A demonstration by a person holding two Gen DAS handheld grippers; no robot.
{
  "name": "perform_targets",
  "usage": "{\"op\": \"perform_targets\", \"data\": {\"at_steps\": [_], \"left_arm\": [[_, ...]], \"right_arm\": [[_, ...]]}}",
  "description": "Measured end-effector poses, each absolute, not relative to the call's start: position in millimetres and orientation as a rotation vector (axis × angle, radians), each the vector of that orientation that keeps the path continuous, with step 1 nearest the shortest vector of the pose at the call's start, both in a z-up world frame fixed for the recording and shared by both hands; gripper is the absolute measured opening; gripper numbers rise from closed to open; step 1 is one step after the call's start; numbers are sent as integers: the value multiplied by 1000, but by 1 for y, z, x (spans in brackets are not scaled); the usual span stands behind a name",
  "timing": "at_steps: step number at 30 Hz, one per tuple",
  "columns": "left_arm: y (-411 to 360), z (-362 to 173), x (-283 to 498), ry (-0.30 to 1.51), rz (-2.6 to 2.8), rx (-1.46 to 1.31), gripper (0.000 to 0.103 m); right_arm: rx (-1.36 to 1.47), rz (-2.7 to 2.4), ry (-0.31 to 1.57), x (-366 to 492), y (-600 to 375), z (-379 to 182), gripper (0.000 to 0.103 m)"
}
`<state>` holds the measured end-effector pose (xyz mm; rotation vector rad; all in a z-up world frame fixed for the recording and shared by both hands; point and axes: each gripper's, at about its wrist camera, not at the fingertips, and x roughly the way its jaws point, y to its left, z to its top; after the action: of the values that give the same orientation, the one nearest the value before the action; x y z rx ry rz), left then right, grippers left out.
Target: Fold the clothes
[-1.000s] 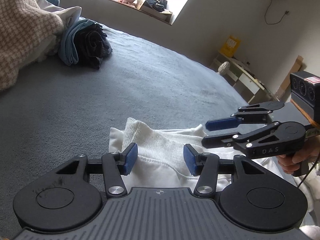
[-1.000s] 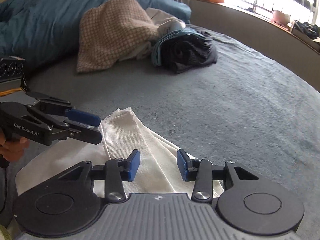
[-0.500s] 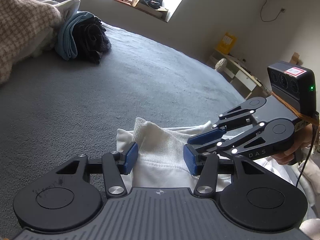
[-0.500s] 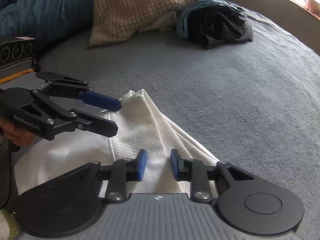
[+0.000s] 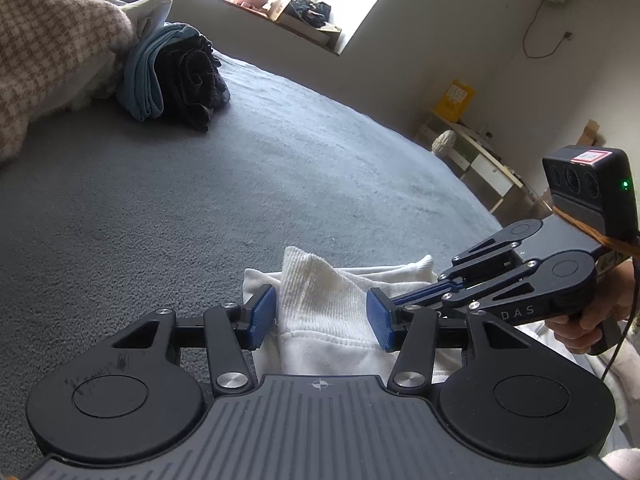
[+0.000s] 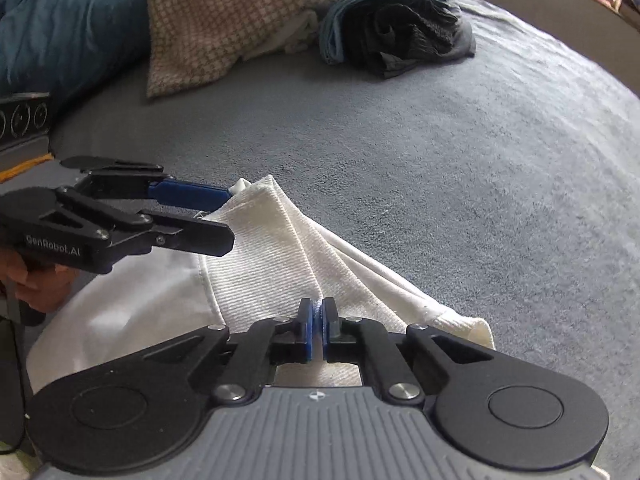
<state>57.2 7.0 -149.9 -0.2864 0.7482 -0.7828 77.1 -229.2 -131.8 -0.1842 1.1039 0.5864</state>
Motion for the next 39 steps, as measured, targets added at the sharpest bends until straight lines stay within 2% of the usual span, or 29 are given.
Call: {"op": "perform_targets", "data": {"at_steps": [5, 9, 11, 12, 15, 20, 23, 25, 27, 36, 39], "left_arm": [[7, -150, 58, 748, -787, -282, 50], [6, -151, 59, 750, -789, -284, 50], [7, -151, 60, 750, -789, -287, 50], [8, -151, 60, 750, -789, -291, 50], [11, -152, 63, 758, -790, -321, 48], [15, -155, 68, 775, -792, -373, 45], [18, -155, 68, 772, -783, -388, 38], [22, -155, 68, 770, -774, -416, 27], [28, -156, 69, 772, -768, -449, 19], [26, -161, 68, 808, -718, -413, 14], [26, -163, 69, 819, -708, -409, 14]], "right_arm": [[-144, 595, 1154, 80, -236, -132, 24], [-148, 609, 1167, 78, -240, -135, 25], [-138, 619, 1156, 76, -241, -135, 21], [-162, 627, 1136, 72, -238, -133, 7], [-295, 634, 1025, 55, -225, -118, 2], [-460, 577, 863, 44, -210, -96, 1], [-495, 565, 843, 47, -205, -99, 1], [-506, 559, 825, 48, -201, -100, 1], [-511, 555, 805, 48, -197, -101, 1], [-599, 525, 791, 51, -181, -145, 1], [-467, 477, 787, 60, -193, -144, 4]]}}
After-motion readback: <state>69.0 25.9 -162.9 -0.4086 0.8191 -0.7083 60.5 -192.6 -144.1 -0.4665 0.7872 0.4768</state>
